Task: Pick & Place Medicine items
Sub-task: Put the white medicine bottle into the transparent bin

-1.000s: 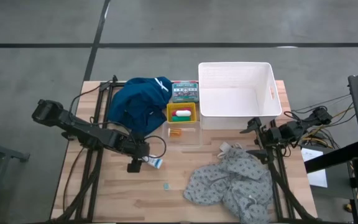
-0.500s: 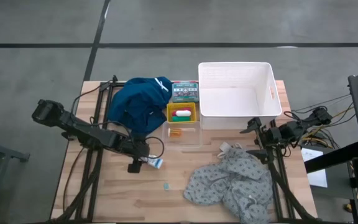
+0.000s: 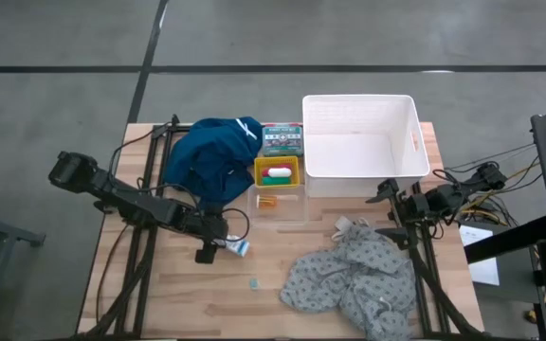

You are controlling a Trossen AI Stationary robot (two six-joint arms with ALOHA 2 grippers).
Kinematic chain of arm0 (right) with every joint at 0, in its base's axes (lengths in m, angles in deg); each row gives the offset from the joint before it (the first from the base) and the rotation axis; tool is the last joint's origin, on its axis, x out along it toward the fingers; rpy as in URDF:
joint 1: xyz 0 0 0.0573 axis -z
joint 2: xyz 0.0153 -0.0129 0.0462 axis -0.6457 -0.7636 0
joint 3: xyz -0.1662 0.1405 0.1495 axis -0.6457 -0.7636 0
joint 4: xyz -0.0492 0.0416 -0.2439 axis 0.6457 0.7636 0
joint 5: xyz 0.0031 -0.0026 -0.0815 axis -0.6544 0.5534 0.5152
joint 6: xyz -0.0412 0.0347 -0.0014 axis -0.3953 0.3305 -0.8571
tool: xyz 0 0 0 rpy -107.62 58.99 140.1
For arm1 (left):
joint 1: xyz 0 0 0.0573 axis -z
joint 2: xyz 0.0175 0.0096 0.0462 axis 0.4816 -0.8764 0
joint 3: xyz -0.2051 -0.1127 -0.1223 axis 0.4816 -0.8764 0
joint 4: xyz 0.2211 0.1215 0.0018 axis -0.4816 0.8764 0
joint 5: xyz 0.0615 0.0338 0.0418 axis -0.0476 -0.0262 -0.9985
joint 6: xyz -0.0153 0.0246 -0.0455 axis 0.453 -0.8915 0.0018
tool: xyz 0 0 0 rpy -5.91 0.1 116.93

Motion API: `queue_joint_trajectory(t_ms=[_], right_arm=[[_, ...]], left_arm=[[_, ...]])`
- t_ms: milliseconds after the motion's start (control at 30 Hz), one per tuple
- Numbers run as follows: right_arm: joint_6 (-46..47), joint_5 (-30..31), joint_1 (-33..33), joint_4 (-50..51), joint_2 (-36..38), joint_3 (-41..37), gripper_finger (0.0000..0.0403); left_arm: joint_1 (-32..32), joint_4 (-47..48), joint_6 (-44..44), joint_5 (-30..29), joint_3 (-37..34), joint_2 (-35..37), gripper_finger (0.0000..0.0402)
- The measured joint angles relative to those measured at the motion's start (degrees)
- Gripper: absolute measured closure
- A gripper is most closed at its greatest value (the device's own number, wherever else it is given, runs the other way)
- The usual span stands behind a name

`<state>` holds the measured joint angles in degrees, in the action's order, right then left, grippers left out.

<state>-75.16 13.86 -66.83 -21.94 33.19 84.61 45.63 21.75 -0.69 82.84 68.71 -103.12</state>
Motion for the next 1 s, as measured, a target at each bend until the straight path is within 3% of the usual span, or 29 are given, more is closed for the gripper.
queue_joint_trajectory(t_ms=[1000], right_arm=[[0.0, 0.0, 0.0, 0.0, 0.0, 0.0, 0.0023]], left_arm=[[0.0, -0.6, 1.1, 0.4, 0.0, 0.0, 0.0246]])
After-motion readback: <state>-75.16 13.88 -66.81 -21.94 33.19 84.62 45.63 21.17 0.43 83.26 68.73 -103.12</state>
